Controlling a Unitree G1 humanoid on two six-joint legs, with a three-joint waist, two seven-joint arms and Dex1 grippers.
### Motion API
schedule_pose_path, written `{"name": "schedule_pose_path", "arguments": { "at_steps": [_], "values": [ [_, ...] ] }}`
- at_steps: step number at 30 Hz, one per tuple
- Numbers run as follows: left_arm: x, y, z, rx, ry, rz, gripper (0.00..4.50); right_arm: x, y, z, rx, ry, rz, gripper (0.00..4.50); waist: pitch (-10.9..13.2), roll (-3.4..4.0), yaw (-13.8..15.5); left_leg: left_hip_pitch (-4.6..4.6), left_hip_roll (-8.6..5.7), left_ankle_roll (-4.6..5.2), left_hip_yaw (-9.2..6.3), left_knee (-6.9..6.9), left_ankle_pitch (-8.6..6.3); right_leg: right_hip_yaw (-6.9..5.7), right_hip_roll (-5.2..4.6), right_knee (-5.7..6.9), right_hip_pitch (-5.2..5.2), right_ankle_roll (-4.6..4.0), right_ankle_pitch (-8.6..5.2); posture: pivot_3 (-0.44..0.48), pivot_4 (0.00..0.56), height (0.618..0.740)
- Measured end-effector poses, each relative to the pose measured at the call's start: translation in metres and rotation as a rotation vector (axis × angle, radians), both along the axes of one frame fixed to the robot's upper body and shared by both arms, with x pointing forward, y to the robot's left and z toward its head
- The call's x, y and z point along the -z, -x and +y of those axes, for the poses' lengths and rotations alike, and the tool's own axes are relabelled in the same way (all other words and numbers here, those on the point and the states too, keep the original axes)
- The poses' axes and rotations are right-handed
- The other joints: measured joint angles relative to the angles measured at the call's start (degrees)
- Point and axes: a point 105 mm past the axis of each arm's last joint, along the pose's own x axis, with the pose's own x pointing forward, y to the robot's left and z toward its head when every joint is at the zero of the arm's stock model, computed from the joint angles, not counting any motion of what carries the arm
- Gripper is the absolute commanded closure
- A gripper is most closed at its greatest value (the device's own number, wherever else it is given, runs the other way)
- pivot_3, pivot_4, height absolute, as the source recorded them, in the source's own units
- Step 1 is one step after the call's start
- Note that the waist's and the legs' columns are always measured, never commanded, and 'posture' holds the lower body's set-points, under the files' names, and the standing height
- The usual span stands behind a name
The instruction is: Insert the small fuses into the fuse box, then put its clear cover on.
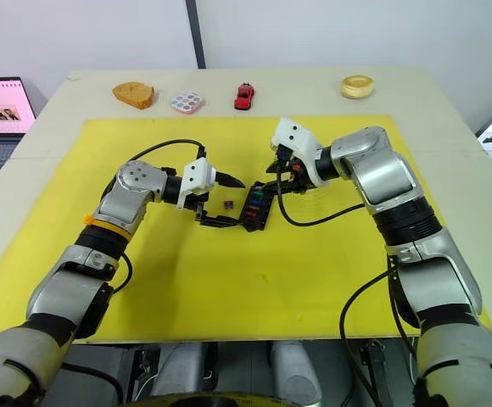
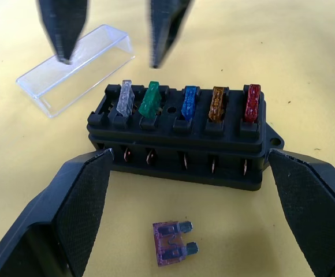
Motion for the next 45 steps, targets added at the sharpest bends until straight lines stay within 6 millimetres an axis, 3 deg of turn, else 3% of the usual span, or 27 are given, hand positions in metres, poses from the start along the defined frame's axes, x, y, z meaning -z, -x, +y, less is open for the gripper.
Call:
{"name": "schedule_pose_path", "arguments": {
  "at_steps": [8, 10, 14, 34, 37, 45],
  "values": [
    [0.0, 0.0, 0.0, -0.001, 0.0, 0.0, 0.0, 0.006, -0.005, -0.001, 0.013, 0.018, -0.015, 1.66, 0.0, 0.0, 0.0, 0.0, 0.0, 0.0, 0.0, 0.0, 0.0, 0.0, 0.0, 0.0, 0.0, 0.0, 0.0, 0.0, 0.15, 0.74],
    [0.0, 0.0, 0.0, -0.001, 0.0, 0.0, 0.0, 0.007, -0.006, -0.002, 0.016, 0.019, -0.013, 2.2, 0.0, 0.0, 0.0, 0.0, 0.0, 0.0, 0.0, 0.0, 0.0, 0.0, 0.0, 0.0, -0.01, 0.0, 0.0, 0.0, 0.15, 0.74],
    [0.0, 0.0, 0.0, -0.002, 0.0, 0.0, 0.0, 0.009, -0.007, -0.002, 0.015, 0.019, -0.012, 3.84, 0.0, 0.0, 0.0, 0.0, 0.0, 0.0, 0.0, 0.0, 0.0, 0.0, 0.0, 0.0, 0.0, 0.0, 0.0, 0.0, 0.15, 0.74],
    [0.0, -0.001, 0.001, -0.009, 0.002, -0.004, 0.0, 0.018, -0.006, 0.001, 0.003, 0.027, 0.032, 3.84, 0.0, 0.0, 0.0, 0.0, 0.0, 0.0, 0.0, 0.0, 0.0, 0.0, 0.0, 0.0, 0.0, 0.0, 0.0, 0.0, 0.15, 0.74],
    [0.0, -0.001, 0.001, -0.011, 0.003, -0.005, 0.0, 0.02, -0.007, 0.002, 0.001, 0.023, 0.04, 4.47, 0.0, 0.0, 0.0, 0.0, 0.0, 0.0, 0.0, 0.0, 0.0, 0.0, 0.0, 0.0, 0.0, 0.0, 0.0, 0.0, 0.15, 0.74],
    [-0.001, 0.0, 0.001, -0.01, 0.002, -0.012, 0.0, 0.019, -0.004, 0.003, -0.022, 0.016, 0.067, 4.47, 0.0, 0.0, 0.0, 0.0, 0.0, 0.0, 0.0, 0.0, 0.0, 0.0, 0.0, 0.0, 0.0, 0.0, 0.0, 0.0, 0.15, 0.74]
  ]
}}
